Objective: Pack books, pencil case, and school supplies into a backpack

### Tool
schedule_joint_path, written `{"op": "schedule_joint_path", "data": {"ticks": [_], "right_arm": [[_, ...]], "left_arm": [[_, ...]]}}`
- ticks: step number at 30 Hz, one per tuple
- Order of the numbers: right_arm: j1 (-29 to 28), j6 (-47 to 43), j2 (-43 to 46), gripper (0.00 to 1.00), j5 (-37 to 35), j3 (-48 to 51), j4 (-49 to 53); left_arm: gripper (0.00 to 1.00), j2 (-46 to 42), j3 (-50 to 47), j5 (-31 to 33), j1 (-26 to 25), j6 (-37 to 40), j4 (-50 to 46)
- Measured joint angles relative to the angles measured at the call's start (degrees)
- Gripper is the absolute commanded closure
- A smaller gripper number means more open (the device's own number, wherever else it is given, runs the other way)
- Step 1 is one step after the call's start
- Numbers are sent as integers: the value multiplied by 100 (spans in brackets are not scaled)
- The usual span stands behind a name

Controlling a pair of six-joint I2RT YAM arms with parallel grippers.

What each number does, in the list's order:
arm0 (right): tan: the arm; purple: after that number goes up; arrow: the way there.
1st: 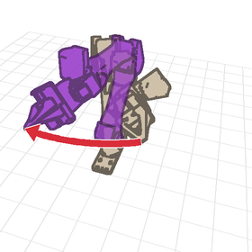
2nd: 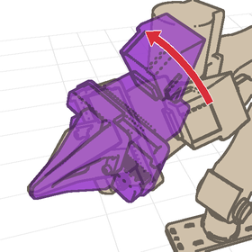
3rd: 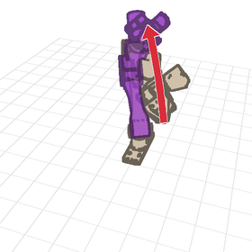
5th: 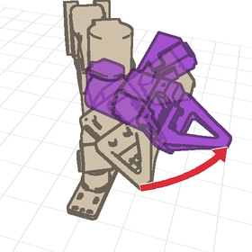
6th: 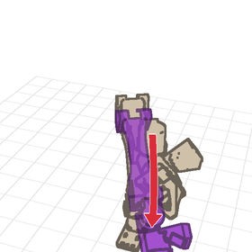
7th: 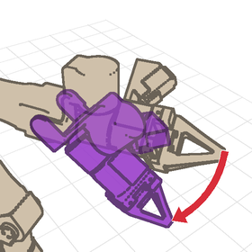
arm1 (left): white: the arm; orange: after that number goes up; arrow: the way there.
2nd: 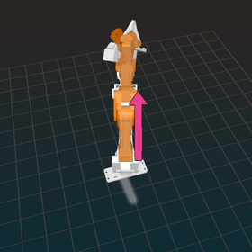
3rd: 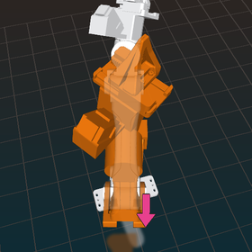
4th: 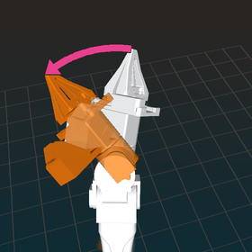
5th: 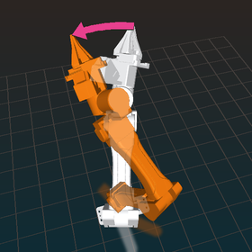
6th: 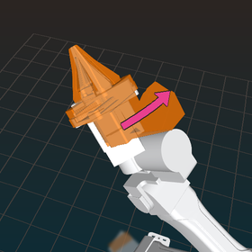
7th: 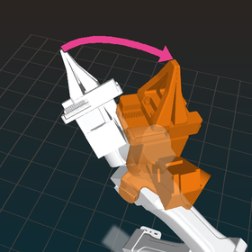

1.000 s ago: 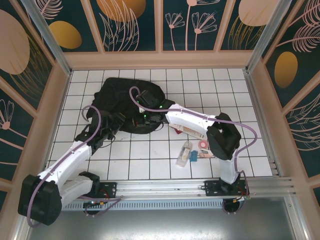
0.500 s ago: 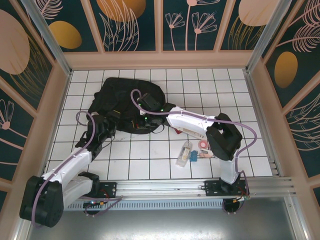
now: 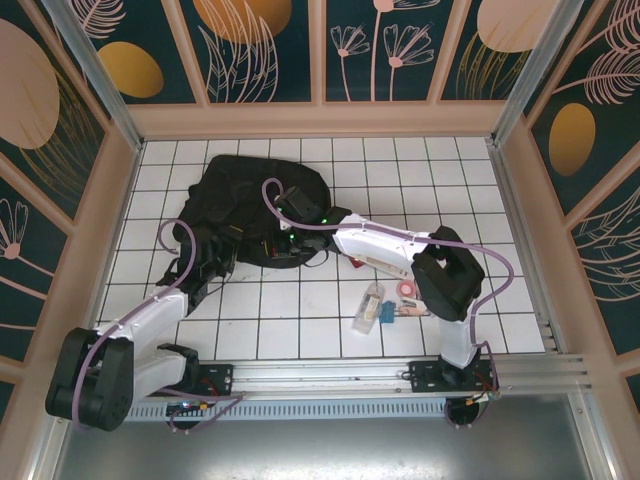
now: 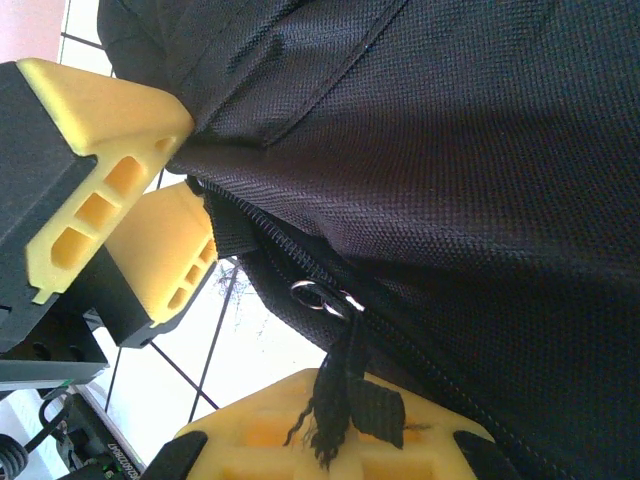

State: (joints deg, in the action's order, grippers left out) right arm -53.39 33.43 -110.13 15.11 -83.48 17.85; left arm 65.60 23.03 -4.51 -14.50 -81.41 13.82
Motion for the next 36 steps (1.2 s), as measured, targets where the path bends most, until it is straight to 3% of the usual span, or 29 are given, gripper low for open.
{"op": "schedule_joint_path", "data": {"ticks": [6, 17, 28, 36], "right_arm": [[0, -2, 0, 100, -2, 0, 11], [125, -223, 199, 100, -179, 2, 437], [765, -706, 566, 100, 46, 166, 800], [1294, -986, 793, 100, 122, 468, 1014]], "left_arm": [[100, 463, 350, -26, 68, 63, -42], [100, 610, 837, 50, 170, 809, -763], [100, 706, 1368, 225, 164, 1893, -1578], [100, 713, 1495, 433, 166, 2210, -1856]]}}
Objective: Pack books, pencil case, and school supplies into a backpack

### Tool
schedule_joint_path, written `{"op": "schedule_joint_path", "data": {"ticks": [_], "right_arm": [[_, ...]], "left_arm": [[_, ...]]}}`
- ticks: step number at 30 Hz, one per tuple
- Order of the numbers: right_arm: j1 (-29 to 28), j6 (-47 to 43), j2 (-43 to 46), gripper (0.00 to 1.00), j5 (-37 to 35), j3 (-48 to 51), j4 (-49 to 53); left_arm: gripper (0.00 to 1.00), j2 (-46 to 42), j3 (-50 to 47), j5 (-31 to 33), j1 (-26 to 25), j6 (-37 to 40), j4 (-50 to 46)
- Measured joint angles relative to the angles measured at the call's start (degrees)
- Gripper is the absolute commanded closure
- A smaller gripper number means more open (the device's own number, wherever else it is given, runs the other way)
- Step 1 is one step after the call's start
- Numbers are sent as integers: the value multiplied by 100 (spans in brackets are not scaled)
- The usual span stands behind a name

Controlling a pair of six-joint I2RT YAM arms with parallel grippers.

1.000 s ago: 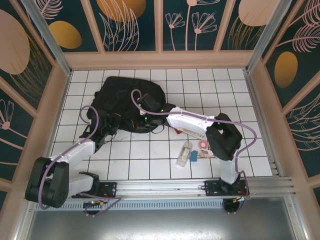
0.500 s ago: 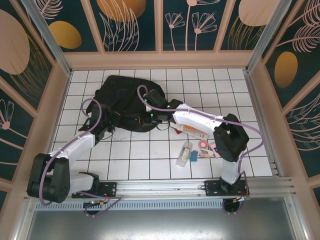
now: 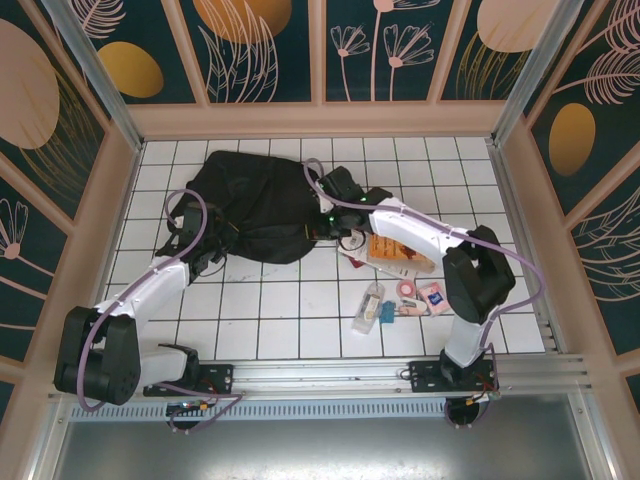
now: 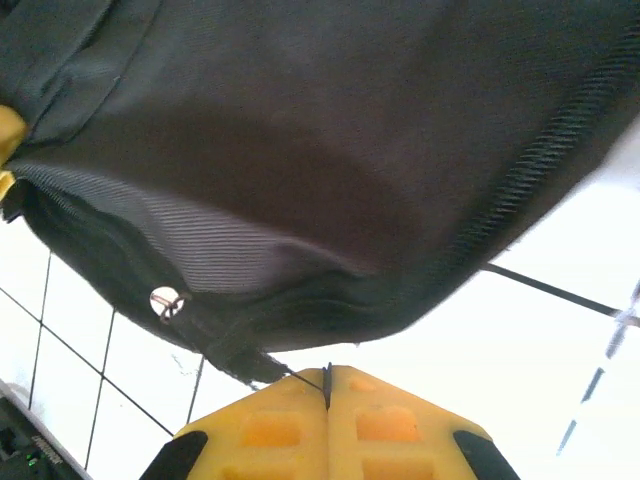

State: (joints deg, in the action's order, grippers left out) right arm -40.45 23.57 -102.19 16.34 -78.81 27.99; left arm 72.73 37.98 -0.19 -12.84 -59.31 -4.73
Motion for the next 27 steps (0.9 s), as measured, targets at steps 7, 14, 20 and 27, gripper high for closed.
{"op": "schedule_joint_path", "data": {"ticks": [7, 14, 20, 27], "right_arm": [[518, -212, 168, 100, -289, 13, 98], [546, -350, 177, 100, -378, 11, 101], [267, -518, 278, 100, -605, 11, 101], [-190, -474, 435, 100, -562, 13, 46]], "left_arm": [[100, 46, 7, 109, 31, 155, -48], [100, 293, 216, 168, 31, 645, -74], [84, 955, 1023, 544, 46, 1364, -356], [66, 2236, 2535, 697, 59, 1967, -562]]}}
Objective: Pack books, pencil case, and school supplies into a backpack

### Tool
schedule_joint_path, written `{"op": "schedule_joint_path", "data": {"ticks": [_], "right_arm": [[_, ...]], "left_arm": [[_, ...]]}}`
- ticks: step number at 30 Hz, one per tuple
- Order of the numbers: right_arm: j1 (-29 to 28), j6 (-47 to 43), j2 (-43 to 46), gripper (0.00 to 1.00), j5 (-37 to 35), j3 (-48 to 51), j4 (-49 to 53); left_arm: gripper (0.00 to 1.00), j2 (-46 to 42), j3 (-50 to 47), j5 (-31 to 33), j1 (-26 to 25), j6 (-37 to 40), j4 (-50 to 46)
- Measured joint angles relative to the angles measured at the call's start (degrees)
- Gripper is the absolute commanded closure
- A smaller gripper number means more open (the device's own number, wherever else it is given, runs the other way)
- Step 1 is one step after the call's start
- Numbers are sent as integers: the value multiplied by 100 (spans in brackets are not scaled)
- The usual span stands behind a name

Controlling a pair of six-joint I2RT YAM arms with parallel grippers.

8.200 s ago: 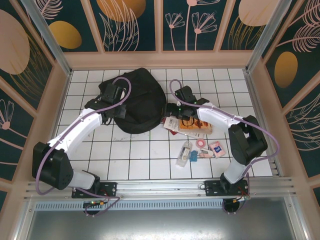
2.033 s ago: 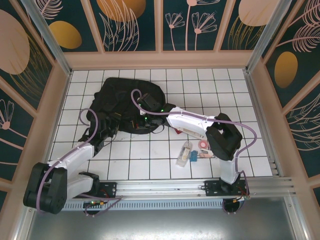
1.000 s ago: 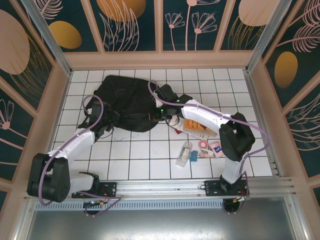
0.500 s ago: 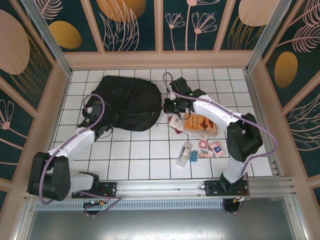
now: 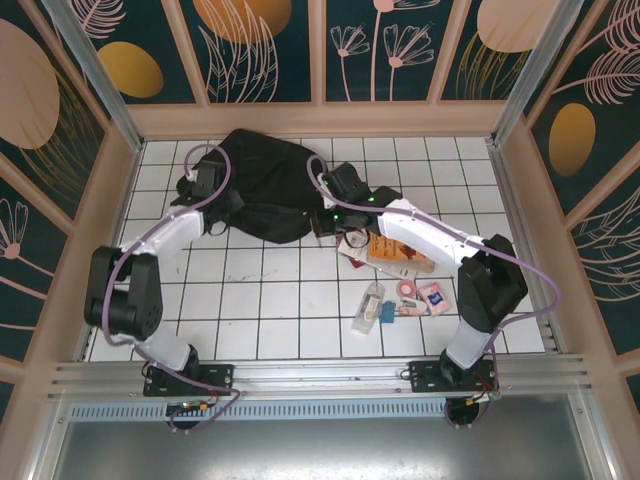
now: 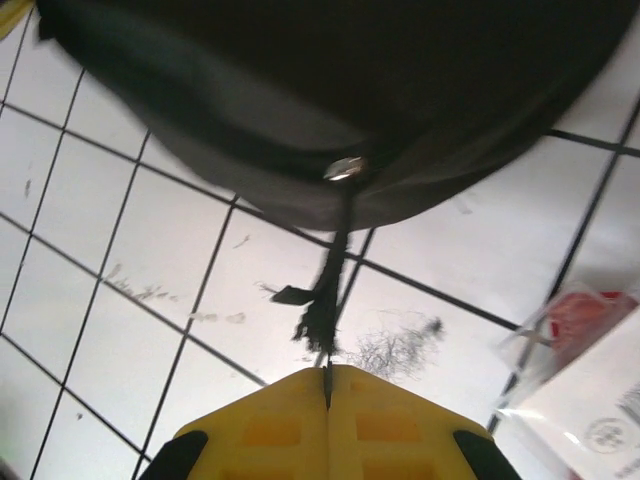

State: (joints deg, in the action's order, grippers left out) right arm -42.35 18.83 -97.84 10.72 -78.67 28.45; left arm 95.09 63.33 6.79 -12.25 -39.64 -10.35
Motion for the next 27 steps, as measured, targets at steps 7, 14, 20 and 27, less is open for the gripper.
{"op": "schedule_joint_path", "data": {"ticks": [7, 14, 20, 27], "right_arm": [[-184, 457, -372, 100, 439, -282, -310], [-251, 1036, -734, 100, 903, -553, -828], [-345, 1353, -1169, 100, 1204, -1143, -1005], [-809, 1589, -1963, 100, 1447, -2358, -894]], "left_arm": [[25, 800, 1132, -22, -2, 120, -354], [25, -326, 1036, 461, 0, -302, -1102], [26, -1513, 105, -44, 4, -1130, -1327], [24, -1956, -476, -216, 4, -1606, -1974]]}}
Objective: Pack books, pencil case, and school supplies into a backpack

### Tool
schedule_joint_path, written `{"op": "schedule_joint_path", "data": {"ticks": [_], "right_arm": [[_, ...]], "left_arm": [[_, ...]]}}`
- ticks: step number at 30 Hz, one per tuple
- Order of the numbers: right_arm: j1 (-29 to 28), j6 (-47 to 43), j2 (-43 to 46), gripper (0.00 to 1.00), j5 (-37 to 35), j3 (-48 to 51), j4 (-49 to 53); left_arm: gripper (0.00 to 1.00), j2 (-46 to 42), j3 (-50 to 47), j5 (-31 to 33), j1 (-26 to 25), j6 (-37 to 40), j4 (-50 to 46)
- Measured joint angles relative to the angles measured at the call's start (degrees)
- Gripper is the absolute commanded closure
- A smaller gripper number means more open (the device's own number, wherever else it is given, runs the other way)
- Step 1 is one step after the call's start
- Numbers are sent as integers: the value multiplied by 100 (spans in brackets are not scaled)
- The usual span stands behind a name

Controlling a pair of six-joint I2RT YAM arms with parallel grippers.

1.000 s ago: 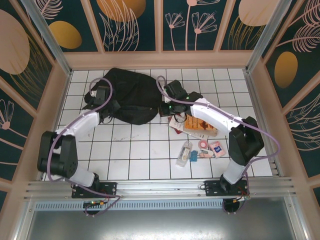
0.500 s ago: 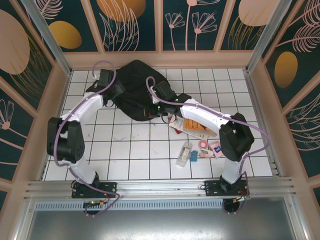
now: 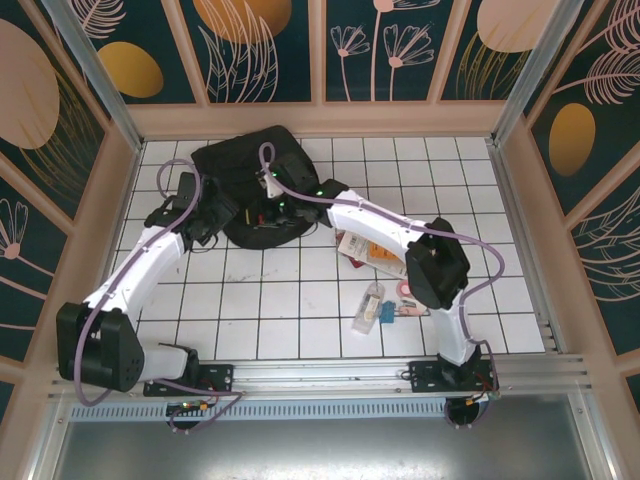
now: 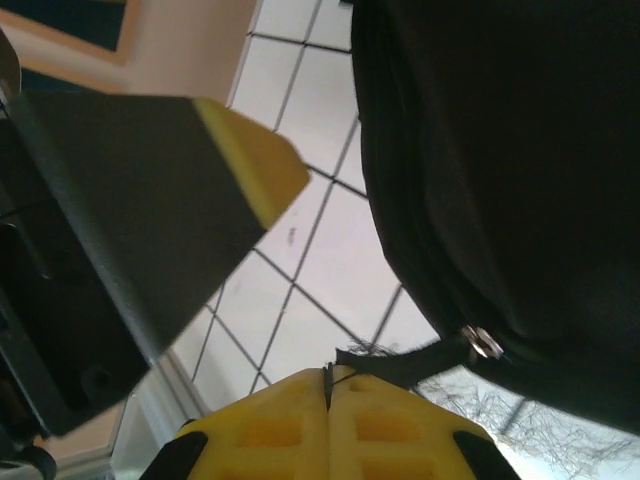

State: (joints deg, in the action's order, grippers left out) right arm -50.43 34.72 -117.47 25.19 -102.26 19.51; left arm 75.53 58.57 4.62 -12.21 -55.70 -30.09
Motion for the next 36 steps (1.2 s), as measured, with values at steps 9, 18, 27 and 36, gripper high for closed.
{"op": "schedule_joint_path", "data": {"ticks": [9, 18, 27, 36], "right_arm": [[-243, 24, 72, 100, -55, 374, -11], [-247, 232, 195, 100, 31, 1093, -319], [-264, 234, 256, 100, 42, 1241, -501], [-310, 229, 258, 100, -4, 1244, -518]], "left_arm": [[29, -713, 164, 181, 0, -20, -155], [41, -223, -852, -476, 0, -315, 227], [43, -44, -1062, -778, 0, -428, 846], [64, 61, -1176, -721, 0, -555, 1119]]}}
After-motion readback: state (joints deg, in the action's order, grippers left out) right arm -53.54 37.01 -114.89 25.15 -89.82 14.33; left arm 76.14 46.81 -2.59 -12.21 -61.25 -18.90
